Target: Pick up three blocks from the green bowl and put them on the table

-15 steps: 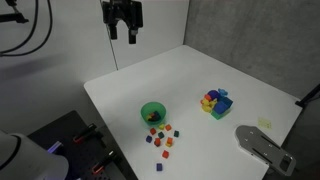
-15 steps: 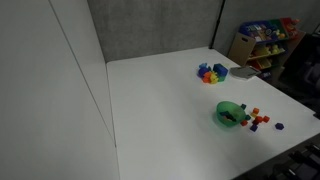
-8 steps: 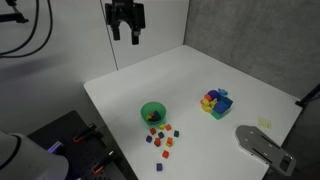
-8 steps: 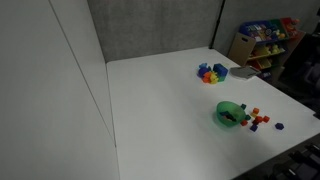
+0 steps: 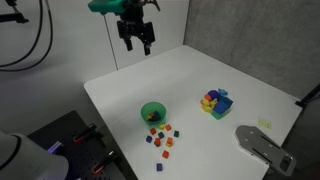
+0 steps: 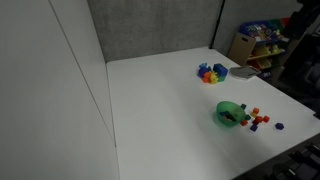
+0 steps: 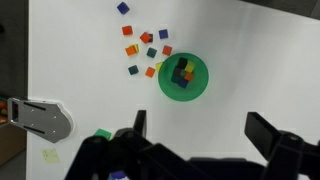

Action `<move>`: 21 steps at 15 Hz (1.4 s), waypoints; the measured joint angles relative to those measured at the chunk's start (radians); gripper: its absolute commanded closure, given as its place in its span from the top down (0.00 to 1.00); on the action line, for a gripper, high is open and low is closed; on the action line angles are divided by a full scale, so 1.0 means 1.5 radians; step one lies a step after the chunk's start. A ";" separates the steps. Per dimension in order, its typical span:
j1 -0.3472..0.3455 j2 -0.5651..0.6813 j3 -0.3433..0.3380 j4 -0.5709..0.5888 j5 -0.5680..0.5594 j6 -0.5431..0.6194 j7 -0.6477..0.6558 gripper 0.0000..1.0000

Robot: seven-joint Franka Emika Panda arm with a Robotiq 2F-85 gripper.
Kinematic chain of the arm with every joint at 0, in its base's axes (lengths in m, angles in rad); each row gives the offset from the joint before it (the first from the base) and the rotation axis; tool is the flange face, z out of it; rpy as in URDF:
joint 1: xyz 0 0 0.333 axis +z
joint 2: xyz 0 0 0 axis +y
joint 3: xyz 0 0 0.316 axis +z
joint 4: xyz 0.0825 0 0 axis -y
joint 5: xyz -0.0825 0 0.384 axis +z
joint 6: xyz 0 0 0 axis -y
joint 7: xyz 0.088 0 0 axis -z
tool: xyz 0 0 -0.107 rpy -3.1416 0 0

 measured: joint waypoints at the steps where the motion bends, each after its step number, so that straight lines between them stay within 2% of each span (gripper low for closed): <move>1: 0.000 0.002 0.000 -0.018 0.000 0.030 -0.001 1.00; 6: 0.000 0.042 -0.003 -0.100 0.000 0.179 -0.011 1.00; 10: 0.000 0.111 -0.009 -0.139 0.000 0.298 -0.021 1.00; 15: -0.001 0.229 -0.015 -0.143 -0.001 0.405 -0.030 1.00; 21: -0.003 0.378 -0.025 -0.116 -0.002 0.494 -0.050 1.00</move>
